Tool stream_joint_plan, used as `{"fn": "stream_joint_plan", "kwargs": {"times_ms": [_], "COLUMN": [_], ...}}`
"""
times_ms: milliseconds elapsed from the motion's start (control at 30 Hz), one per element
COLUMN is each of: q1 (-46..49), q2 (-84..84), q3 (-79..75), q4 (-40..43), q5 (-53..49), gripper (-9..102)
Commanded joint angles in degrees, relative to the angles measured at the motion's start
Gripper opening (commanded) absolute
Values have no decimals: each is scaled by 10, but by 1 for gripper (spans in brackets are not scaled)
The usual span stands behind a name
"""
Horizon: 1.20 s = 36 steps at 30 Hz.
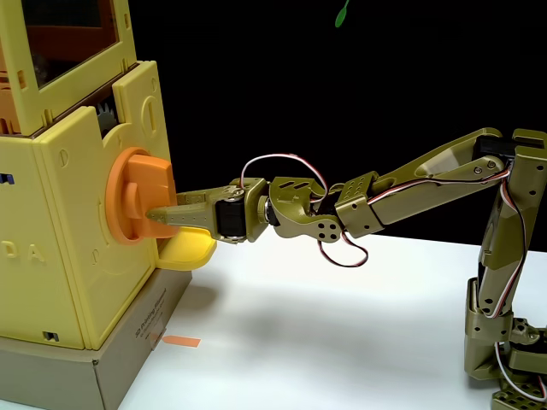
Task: Turn the button of vending machine.
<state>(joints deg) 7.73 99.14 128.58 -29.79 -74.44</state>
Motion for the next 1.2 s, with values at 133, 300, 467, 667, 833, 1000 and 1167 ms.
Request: {"fn": "stream_joint_plan", "kwargs": {"times_ms": [133,300,467,667,833,1000,1167], "q1": [-2,-3,-7,-12,-16,-15,-16], "q2": [9,10,21,34,42,42,42], "q3": [-30,-31,-31,-29,-28,-19,-11], "q4": [-18,-28,-33,-40,-40,-40,-40], "q5": [4,11,13,19,24,25,32], "gripper": [24,21,15,11,3,-1,-1]}}
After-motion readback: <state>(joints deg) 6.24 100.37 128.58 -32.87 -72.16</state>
